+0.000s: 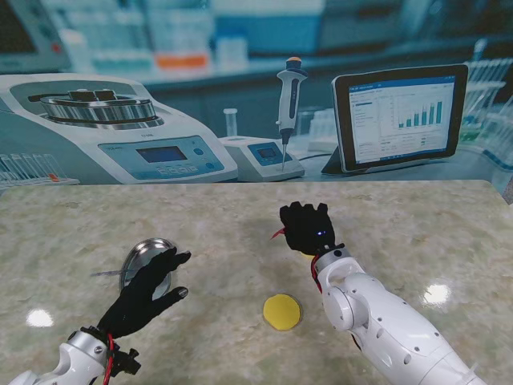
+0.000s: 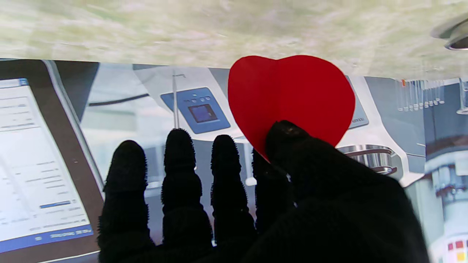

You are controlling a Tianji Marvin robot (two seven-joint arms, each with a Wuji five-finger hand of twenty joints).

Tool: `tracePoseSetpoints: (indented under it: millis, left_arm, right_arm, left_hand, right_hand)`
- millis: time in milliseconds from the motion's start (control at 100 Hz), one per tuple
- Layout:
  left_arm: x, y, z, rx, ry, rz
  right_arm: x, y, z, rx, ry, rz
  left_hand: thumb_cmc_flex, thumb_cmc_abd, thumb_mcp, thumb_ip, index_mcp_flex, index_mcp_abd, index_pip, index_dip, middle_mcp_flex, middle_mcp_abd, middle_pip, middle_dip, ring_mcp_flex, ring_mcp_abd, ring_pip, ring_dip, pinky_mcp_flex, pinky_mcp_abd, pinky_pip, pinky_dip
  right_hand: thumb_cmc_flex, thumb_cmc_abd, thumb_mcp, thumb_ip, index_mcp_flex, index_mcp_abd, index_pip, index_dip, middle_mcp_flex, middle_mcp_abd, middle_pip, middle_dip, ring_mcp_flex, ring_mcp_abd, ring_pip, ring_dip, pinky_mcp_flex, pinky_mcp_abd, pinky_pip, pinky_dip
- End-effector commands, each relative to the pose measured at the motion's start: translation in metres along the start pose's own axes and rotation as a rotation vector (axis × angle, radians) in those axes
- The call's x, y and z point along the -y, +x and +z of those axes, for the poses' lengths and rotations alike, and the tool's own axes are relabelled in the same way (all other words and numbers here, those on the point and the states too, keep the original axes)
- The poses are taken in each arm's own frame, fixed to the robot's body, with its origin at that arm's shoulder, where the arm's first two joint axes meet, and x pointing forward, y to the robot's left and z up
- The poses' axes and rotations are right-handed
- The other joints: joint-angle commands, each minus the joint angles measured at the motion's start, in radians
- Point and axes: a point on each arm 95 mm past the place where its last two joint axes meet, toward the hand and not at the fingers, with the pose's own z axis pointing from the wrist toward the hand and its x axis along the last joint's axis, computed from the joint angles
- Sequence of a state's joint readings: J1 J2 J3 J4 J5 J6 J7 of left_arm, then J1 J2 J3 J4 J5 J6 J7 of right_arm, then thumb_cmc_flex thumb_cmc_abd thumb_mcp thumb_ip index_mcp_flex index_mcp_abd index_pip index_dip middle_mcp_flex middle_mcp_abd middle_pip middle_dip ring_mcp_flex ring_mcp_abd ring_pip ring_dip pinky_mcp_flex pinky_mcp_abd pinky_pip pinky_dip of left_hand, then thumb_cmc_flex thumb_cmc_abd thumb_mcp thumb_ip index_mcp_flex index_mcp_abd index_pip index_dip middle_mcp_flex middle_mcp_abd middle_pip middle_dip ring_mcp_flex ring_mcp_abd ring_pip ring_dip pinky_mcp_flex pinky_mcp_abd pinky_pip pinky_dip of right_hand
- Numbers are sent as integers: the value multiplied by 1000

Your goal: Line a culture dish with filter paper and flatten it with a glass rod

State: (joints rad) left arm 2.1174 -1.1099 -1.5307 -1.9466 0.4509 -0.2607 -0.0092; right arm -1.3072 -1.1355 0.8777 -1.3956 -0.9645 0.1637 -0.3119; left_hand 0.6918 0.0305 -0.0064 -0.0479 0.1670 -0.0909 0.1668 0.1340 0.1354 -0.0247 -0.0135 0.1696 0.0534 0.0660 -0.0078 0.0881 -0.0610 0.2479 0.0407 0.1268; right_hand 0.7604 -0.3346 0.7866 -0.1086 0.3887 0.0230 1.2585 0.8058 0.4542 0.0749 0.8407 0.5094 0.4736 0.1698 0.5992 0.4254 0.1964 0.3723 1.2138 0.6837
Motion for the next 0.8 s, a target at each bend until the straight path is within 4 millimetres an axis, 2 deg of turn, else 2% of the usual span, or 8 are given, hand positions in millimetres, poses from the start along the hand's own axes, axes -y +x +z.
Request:
tracePoseSetpoints:
  millis: [0,320,790]
  left_arm:
    - [-4,3,-2,-3,-12,-8]
    - [-6,3,-4,-8,-6,-18]
    - [-4,4,-6,-3,-1,-24]
  right_arm:
    - [5,-8,-7,18,16,-19]
    - [10,-37,-13,70,48,-89]
    - [24,-65,0,117,94,-163]
  left_hand:
    - [7,11,-15,29,-10,-21,-11,-6,-25,-21,2,-3,-28,-28,-10,8,-2,-17,-50,6]
    - [7,11,-15,30,-9,-21,-18,-7,-25,-20,2,-7,-29,-29,-10,6,-2,-17,-51,3]
    - [7,12,-15,30,-8,-21,-20,-6,-25,-21,2,-9,-28,-29,-10,5,-2,-17,-50,1]
  right_hand:
    - [9,9,25,-20,23,-2,28,18,2,21,11,0,16,-11,27,17,0,11,27,24]
    - [8,8,22,-22,26,-8,23,15,6,16,6,-3,21,-11,23,16,5,10,27,25]
    - [10,11,17,-28,23,-23,22,0,7,13,1,-5,25,-9,22,16,11,10,28,25]
